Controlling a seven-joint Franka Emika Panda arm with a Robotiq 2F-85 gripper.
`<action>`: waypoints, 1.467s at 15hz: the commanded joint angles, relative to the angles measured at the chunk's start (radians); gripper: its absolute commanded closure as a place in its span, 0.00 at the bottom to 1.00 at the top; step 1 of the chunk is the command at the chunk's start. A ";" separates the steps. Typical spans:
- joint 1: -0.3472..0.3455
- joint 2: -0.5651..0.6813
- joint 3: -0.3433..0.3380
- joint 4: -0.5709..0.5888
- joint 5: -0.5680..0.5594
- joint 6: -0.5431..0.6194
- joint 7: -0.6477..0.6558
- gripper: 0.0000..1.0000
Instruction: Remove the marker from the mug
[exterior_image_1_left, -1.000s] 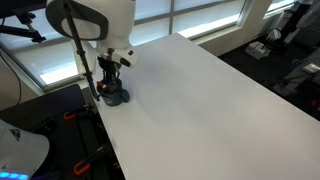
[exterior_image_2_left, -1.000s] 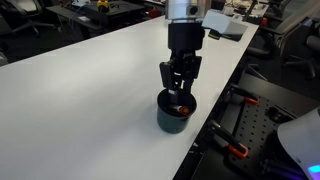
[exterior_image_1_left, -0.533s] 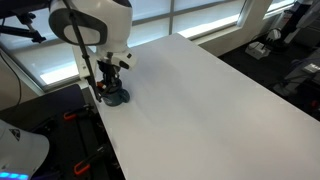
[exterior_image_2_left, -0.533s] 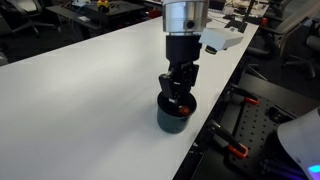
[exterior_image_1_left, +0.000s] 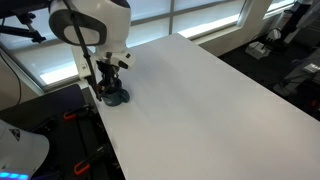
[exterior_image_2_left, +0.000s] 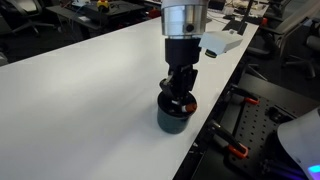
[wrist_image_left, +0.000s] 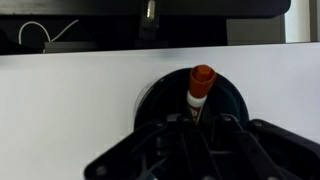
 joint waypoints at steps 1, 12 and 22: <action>-0.009 -0.010 0.017 -0.007 -0.021 0.006 0.047 0.95; -0.071 -0.232 -0.062 0.183 -0.113 -0.365 0.128 0.95; -0.140 -0.179 -0.105 0.109 -0.295 0.240 0.055 0.95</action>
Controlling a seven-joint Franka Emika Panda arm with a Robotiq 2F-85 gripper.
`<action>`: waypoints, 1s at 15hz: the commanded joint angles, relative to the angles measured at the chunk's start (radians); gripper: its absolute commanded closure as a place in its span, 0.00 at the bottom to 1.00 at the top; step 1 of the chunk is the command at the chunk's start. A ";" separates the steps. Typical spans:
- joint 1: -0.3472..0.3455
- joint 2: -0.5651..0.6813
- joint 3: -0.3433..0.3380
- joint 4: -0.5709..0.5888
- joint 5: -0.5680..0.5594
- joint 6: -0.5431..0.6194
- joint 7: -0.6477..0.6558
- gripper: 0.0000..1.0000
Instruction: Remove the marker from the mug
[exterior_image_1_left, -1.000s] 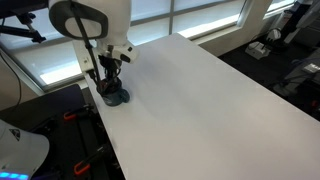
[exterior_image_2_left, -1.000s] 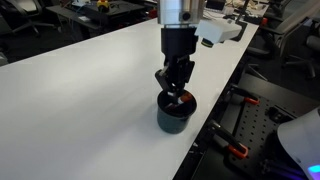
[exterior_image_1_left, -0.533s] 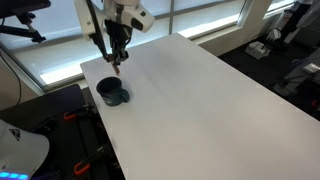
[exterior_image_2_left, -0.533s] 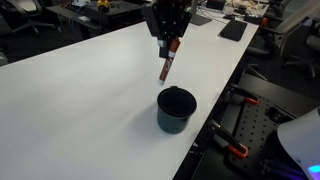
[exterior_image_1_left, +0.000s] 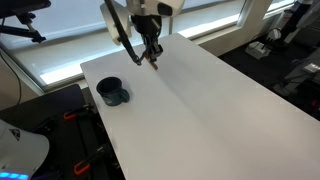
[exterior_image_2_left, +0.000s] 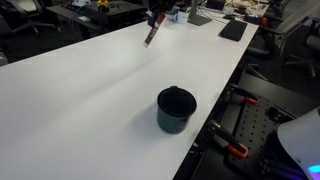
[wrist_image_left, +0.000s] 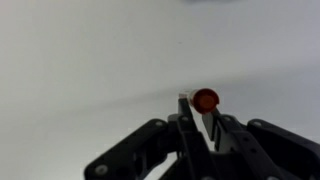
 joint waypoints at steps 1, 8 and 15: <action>-0.008 0.053 0.004 -0.091 -0.114 0.279 -0.034 0.95; -0.062 0.283 -0.119 -0.195 -0.557 0.617 0.068 0.95; -0.005 0.435 -0.170 -0.165 -0.469 0.467 0.048 0.95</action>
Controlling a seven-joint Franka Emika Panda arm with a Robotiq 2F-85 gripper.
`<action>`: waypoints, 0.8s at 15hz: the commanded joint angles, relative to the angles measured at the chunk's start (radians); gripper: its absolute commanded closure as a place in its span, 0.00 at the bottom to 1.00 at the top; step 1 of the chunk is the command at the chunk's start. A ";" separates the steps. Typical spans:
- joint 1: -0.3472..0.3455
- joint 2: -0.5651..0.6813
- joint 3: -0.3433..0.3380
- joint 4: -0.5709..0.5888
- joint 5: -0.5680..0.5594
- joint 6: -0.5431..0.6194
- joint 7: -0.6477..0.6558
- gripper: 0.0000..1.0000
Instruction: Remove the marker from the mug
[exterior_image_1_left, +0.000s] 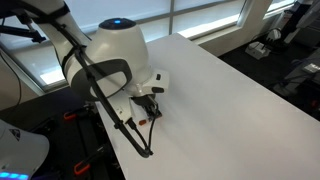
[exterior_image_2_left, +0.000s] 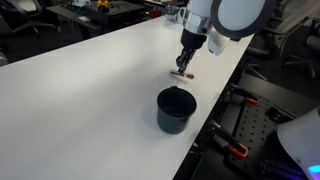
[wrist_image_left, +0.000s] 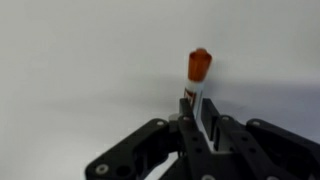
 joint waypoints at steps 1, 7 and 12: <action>0.000 0.043 0.067 0.023 0.111 -0.146 -0.013 0.95; -0.012 0.058 0.130 0.074 0.191 -0.342 -0.018 0.42; -0.018 0.066 0.156 0.111 0.224 -0.481 -0.017 0.05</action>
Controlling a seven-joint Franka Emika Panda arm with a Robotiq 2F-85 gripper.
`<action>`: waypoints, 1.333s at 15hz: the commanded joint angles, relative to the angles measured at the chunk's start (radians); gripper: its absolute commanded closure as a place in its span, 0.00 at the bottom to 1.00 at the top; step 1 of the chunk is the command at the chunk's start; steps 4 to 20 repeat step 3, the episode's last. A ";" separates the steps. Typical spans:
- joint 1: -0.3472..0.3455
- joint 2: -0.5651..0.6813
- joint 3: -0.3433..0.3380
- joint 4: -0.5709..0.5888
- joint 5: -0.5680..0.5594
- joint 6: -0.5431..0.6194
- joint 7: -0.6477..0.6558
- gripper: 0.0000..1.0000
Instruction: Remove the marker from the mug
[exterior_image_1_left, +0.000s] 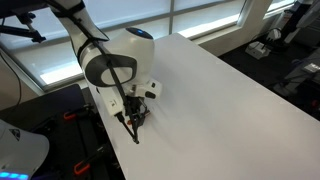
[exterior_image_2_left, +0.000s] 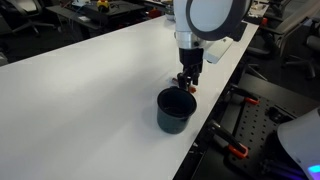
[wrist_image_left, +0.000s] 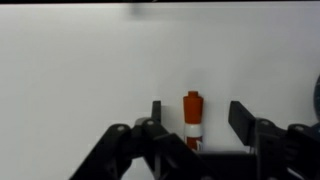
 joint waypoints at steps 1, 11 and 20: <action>-0.006 0.006 0.016 0.037 0.029 -0.119 -0.003 0.00; -0.002 0.004 0.007 0.025 0.007 -0.094 0.000 0.06; -0.002 0.004 0.007 0.025 0.007 -0.094 0.000 0.06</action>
